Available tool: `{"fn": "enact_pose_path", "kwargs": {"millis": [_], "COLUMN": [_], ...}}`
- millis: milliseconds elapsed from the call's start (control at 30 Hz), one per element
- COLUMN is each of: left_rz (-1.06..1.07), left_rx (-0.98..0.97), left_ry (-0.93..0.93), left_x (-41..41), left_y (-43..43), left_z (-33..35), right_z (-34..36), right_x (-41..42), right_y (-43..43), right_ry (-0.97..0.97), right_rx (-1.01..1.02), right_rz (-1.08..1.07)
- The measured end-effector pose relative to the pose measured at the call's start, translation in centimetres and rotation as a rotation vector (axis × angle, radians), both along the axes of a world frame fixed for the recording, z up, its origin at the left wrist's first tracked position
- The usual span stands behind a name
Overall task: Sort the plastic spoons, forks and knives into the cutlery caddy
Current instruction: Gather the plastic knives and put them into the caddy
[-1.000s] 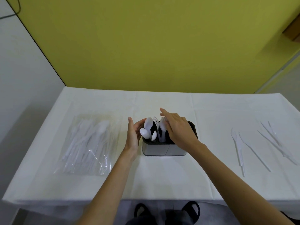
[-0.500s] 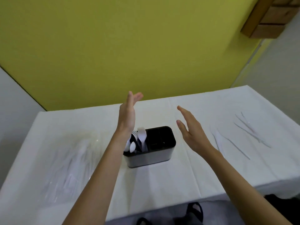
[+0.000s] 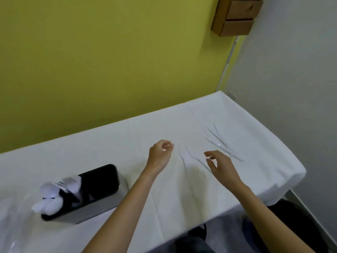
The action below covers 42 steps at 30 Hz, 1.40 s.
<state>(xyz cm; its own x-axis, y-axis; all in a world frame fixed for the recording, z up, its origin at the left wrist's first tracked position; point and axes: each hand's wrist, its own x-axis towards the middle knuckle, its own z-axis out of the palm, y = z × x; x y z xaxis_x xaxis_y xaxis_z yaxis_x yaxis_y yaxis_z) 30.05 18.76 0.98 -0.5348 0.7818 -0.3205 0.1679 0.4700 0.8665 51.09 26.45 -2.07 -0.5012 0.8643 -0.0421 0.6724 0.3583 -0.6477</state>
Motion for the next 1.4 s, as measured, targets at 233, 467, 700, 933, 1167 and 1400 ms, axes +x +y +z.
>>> {"fn": "enact_pose_path", "kwargs": {"millis": [233,467,700,933,1167,1400], "left_rz": [0.009,-0.134,-0.151,-0.121,-0.024,-0.006], "left_rx": [-0.331,-0.477,-0.428,-0.391,-0.405,-0.397], "left_ry": [0.21,0.444,0.428,0.536,0.628,0.573], "left_x": [4.0,5.8,6.0,6.6,6.3,5.1], "left_y": [3.4,5.4,5.7,6.5,6.9,7.5], "left_z": [-6.0,-6.0,-6.5,-6.2,-6.2,-6.1], "right_z": [-3.2,-4.0,-3.0,-3.2,-4.1,-3.1], "right_x": [0.3,-0.7,3.7,3.8,1.5,0.5], "right_y": [4.0,6.8,11.4,15.3,15.2,16.3], "right_ry": [-0.239,-0.288,0.032,-0.254,-0.403,-0.473], "right_rx": [-0.131,-0.122,-0.214,-0.185,-0.091,-0.164], "right_rz": [0.113,0.141,-0.099,-0.069,-0.015,0.004]}}
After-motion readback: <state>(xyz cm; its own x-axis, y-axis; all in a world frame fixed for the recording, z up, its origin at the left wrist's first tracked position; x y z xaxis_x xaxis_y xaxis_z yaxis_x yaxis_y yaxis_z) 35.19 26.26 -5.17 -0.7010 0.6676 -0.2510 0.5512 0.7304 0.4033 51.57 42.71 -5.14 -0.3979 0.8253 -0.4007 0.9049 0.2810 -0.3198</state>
